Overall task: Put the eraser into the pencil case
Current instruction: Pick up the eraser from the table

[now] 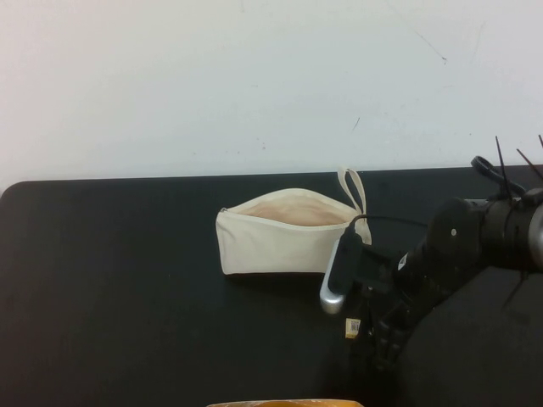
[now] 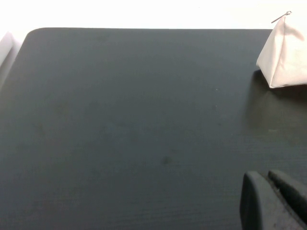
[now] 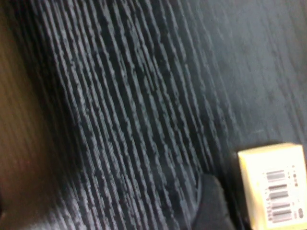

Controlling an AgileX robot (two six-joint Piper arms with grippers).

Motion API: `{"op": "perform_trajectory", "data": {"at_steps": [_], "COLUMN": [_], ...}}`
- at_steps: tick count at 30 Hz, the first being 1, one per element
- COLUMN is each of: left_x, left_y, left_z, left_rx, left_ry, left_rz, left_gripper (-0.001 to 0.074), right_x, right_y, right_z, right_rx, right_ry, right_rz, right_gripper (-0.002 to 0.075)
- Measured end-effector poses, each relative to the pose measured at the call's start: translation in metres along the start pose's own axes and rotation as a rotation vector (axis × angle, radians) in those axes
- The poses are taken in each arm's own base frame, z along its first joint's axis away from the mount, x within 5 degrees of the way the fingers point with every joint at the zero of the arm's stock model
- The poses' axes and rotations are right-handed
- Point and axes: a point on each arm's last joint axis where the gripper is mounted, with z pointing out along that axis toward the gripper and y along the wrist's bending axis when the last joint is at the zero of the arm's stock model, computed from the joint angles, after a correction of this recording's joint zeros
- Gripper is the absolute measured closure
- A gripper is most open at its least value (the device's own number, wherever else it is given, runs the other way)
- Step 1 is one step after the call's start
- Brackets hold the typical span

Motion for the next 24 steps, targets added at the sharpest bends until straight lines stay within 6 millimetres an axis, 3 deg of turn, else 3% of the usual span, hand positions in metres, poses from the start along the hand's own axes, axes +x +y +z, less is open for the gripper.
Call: {"op": "perform_trajectory", "data": {"at_steps": [3,7,16,19,24], "left_x": [0.0,0.0,0.0,0.0,0.0], "left_y": [0.0,0.0,0.0,0.0,0.0], "left_z": [0.0,0.0,0.0,0.0,0.0], "left_rx": [0.0,0.0,0.0,0.0,0.0], "left_ry": [0.0,0.0,0.0,0.0,0.0], "left_rz": [0.0,0.0,0.0,0.0,0.0], "left_gripper": [0.0736,0.0736,0.0736,0.0736,0.0736], "right_x": [0.0,-0.001,-0.013,-0.03,-0.074], "right_y": [0.0,0.0,0.005,0.006,-0.008], "right_z": [0.0,0.0,-0.003,-0.019,-0.074], "right_rx": [-0.001,-0.002,-0.082,-0.16,-0.146], "right_ry": [0.004,-0.004,-0.111,-0.178,-0.367], "right_rz": [0.002,0.014,0.202,0.222,0.173], "right_gripper": [0.0351,0.0524,0.0525,0.0525,0.0525]}}
